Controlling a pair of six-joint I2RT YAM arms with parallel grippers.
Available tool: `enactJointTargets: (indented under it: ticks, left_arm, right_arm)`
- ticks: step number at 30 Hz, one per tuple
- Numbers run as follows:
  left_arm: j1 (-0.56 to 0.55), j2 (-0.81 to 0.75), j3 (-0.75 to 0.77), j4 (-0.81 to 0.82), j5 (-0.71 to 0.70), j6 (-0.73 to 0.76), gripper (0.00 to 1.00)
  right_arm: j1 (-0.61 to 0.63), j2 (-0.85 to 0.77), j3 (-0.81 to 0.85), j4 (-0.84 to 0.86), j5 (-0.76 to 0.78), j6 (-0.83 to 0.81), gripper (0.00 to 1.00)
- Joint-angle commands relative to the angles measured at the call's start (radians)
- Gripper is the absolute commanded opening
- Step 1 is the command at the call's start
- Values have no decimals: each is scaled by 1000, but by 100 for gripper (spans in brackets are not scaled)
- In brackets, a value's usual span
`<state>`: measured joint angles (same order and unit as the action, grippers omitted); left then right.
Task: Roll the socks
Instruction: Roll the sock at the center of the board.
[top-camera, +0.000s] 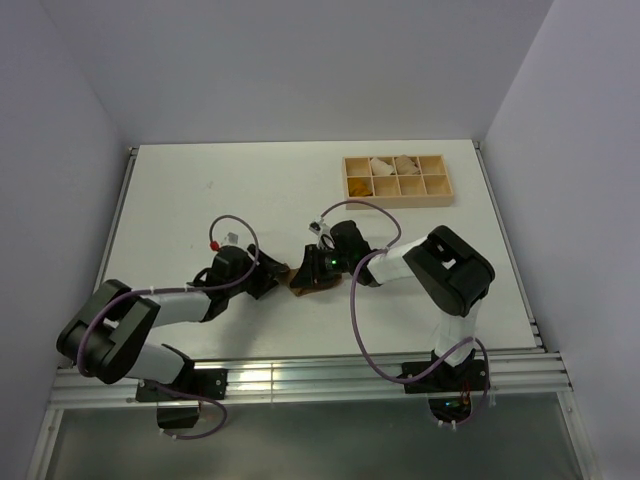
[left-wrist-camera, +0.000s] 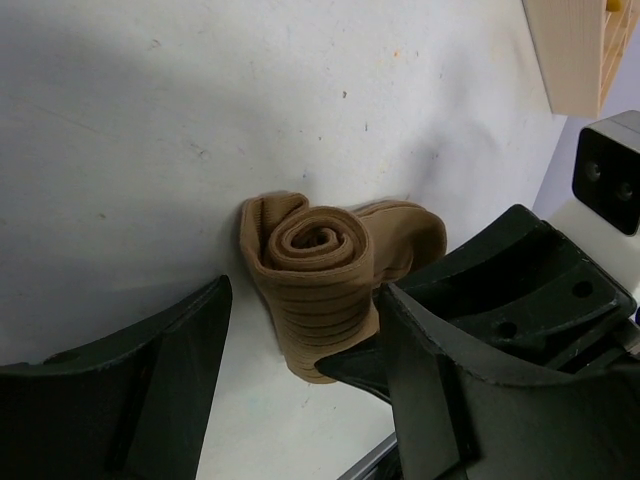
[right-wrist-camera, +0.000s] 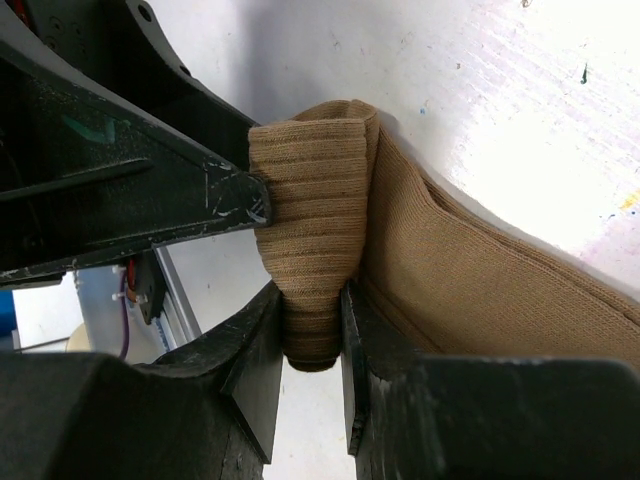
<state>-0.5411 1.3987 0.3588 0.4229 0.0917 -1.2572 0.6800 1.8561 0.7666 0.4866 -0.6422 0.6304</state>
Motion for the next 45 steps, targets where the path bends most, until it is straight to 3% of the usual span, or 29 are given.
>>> enactJointTargets:
  ticks: [1,8,11,14,15,19,21,25,29,37,45]
  left_arm:
    - [-10,34,25,27,14,-4,66]
    - [-17,94,63,20,17,4,63]
    - [-19,108,69,7,14,10,56]
    - [-20,112,71,-12,5,22,35]
    - [-20,109,71,-16,0,28,32]
    - [-22,103,71,-38,-13,44,20]
    - [-22,97,74,-52,-18,53,19]
    - [-20,83,77,-65,-30,65,19]
    - [-22,74,81,-70,-35,74,19]
    - [-22,72,88,-72,-27,96,19]
    - [-22,54,106,-108,-10,173,20]
  right_arm:
    - [0,29,-4,-32,-10,-14,0]
    - [7,20,29,-111,21,-75,0]
    - [21,15,54,-169,39,-116,0]
    - [30,-3,65,-200,53,-139,1]
    - [30,-15,62,-204,61,-149,10]
    - [30,-95,51,-282,128,-187,29]
    - [30,-173,37,-327,174,-199,35]
    - [29,-310,-9,-407,352,-195,37]
    - [24,-388,-32,-460,407,-178,41]
    - [18,-304,-36,-526,473,-109,38]
    - [1,-152,61,-519,512,-175,37]
